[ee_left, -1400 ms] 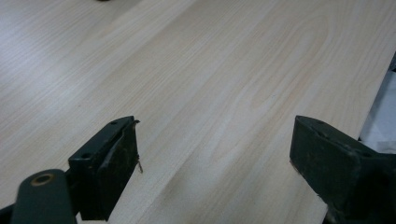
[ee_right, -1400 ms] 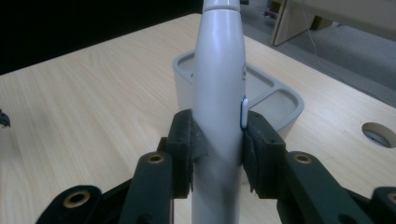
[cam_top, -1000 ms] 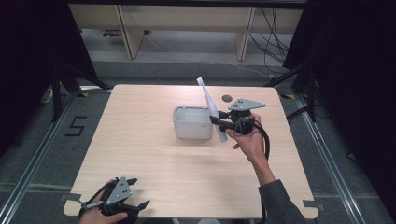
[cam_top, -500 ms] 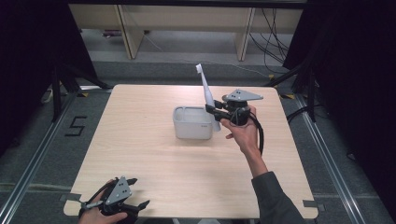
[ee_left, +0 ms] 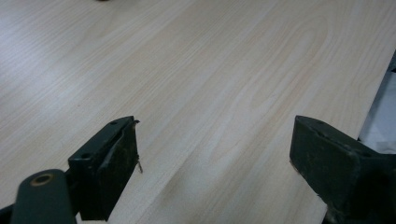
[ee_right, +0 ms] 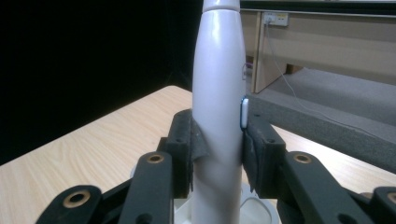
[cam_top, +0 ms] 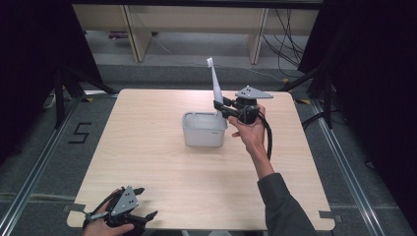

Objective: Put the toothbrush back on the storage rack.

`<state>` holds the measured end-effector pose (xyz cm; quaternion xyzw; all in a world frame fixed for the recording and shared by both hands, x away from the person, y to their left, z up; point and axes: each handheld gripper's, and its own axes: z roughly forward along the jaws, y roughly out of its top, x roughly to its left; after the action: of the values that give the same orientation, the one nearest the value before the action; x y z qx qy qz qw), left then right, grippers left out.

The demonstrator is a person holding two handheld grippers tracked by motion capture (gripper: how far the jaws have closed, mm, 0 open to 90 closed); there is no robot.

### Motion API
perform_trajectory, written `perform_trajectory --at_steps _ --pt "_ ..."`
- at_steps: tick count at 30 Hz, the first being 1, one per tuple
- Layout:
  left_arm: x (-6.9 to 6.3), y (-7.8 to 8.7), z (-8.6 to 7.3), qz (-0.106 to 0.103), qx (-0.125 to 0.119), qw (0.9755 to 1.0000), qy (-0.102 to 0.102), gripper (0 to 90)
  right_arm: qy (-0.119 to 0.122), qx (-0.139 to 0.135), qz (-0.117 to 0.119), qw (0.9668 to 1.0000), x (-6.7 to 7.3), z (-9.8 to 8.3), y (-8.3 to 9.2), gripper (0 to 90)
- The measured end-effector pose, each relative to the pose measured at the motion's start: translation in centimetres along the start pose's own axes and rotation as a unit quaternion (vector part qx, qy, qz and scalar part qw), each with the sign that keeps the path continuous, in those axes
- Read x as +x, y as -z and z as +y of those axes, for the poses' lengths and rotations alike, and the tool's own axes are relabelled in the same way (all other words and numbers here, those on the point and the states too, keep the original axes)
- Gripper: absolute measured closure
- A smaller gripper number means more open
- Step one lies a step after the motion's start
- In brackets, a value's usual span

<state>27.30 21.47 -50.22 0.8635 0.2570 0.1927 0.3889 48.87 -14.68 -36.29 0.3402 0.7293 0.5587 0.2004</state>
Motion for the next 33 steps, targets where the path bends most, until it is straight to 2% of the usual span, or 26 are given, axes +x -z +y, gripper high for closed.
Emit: perform_trajectory --at_steps 3,5,6,9,10,14,15,16,19,20,21,26,27,30,32,33 --pt "0.1 0.1 0.0 -0.003 0.006 1.0000 -0.003 14.8 -0.004 -0.007 -0.006 1.0000 -0.2 0.1 -0.5 66.5" --pt "-0.1 0.0 0.0 -0.006 -0.003 0.9999 0.008 14.8 -0.011 -0.012 -0.012 0.9998 -0.3 0.1 -0.8 66.5" --pt "0.0 0.1 0.0 -0.008 0.003 1.0000 0.000 14.8 -0.004 -0.014 -0.010 0.9998 -0.5 0.2 -1.0 66.5" --pt "0.1 0.1 0.0 -0.004 0.007 1.0000 -0.003 14.8 -0.017 -0.015 -0.016 0.9996 -0.7 0.1 -1.5 66.5" --pt "-0.1 0.0 0.0 -0.006 -0.003 1.0000 0.007 14.8 -0.023 -0.013 -0.014 0.9995 -0.7 0.0 -1.7 66.5" --pt "0.1 0.1 0.0 -0.004 0.006 1.0000 -0.002 14.8 -0.020 -0.010 -0.021 0.9995 -1.0 -0.4 -2.2 66.5" --pt "-0.1 0.0 0.0 -0.008 -0.004 0.9999 0.008 14.8 -0.024 -0.010 -0.021 0.9994 -1.1 -0.5 -2.3 66.5" --pt "0.0 0.1 0.0 -0.009 0.003 1.0000 0.001 14.7 -0.024 -0.013 -0.025 0.9993 -1.1 -0.6 -2.4 66.5" --pt "0.0 0.1 0.0 -0.007 0.003 1.0000 0.000 14.8 -0.030 -0.012 -0.027 0.9991 -1.3 -0.7 -2.7 66.4" --pt "0.0 0.1 0.0 -0.009 -0.002 0.9999 0.007 14.8 -0.031 -0.011 -0.026 0.9991 -1.3 -0.7 -2.7 66.4" --pt "0.0 0.1 0.0 -0.009 0.002 1.0000 0.001 14.8 -0.025 -0.010 -0.031 0.9992 -1.4 -0.8 -2.8 66.4" --pt "0.0 0.1 0.0 -0.009 0.002 1.0000 0.001 14.7 -0.027 -0.012 -0.033 0.9990 -1.6 -1.3 -3.1 66.4" --pt "0.0 0.1 0.0 -0.010 0.003 0.9999 0.000 14.8 -0.037 -0.011 -0.036 0.9986 -1.6 -1.5 -3.1 66.4" --pt "0.0 0.1 0.0 -0.009 0.004 1.0000 0.000 14.8 -0.036 -0.009 -0.036 0.9987 -1.9 -1.9 -3.3 66.4" --pt "0.0 0.1 0.0 -0.009 0.002 1.0000 0.000 14.7 -0.048 -0.010 -0.041 0.9980 -2.0 -2.3 -3.3 66.4" --pt "0.0 0.1 0.0 -0.010 0.003 0.9999 0.000 14.8 -0.042 -0.012 -0.039 0.9983 -2.1 -2.4 -3.4 66.4"
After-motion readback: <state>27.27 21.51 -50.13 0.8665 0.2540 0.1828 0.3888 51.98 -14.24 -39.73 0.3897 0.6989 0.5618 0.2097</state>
